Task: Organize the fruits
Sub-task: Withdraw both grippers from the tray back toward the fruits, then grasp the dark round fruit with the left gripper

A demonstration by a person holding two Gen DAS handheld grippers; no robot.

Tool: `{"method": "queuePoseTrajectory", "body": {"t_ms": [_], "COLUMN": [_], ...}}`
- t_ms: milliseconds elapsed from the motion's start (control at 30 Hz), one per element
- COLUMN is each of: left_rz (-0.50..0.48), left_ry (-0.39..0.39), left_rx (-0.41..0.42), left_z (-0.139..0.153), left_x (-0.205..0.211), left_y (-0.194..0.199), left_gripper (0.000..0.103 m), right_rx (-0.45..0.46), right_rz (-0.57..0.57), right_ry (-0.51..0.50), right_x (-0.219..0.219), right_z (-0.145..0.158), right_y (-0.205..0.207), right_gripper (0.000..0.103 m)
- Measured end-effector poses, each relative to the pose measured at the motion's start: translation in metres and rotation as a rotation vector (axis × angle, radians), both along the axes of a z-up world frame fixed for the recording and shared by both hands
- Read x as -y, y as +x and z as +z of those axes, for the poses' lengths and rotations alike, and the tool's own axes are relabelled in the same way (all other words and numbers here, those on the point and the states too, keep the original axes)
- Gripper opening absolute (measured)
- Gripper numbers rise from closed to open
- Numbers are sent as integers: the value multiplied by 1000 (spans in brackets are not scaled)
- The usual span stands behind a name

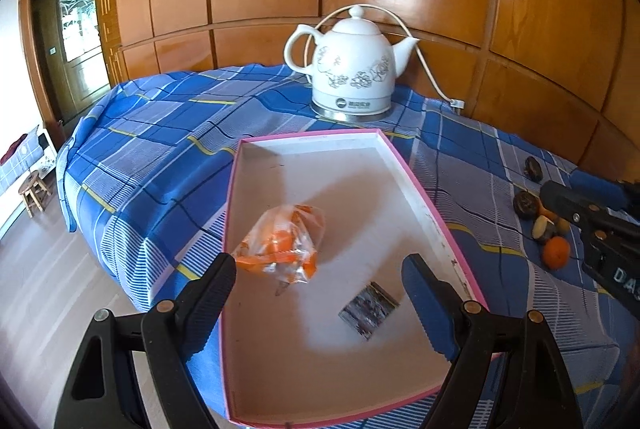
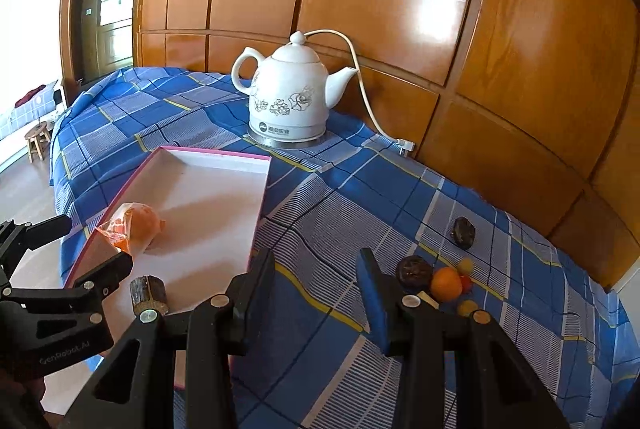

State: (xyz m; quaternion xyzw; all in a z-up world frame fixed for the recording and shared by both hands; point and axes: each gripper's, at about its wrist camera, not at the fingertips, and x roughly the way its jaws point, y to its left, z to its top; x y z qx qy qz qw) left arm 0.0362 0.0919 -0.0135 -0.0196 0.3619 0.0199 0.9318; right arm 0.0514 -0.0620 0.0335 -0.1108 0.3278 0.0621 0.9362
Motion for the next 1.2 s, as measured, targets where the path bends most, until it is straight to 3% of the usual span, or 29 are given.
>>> {"method": "queuePoseTrajectory", "body": {"t_ms": [333, 467, 733, 933, 1000, 1200], "left_rz": [-88, -143, -267, -344, -364, -422], "left_ry": [12, 20, 25, 36, 23, -56], "left_rx": [-2, -8, -36, -66, -89, -158], "left_z": [7, 9, 10, 8, 6, 3], "left_x": [25, 42, 83, 117, 125, 154], "left_y": [1, 5, 11, 15, 20, 44], "left_gripper": [85, 85, 83, 82, 77, 61], "right_rx": [-49, -102, -218, -275, -327, -317], "right_rz": [-6, -59, -271, -390, -416, -398], "right_ry": [-19, -47, -85, 12, 71, 126], "right_x": [39, 86, 213, 275, 285, 286], "right_z": [-7, -11, -25, -52, -59, -54], "right_y": [6, 14, 23, 16, 19, 22], "right_gripper": [43, 43, 43, 43, 43, 43]}}
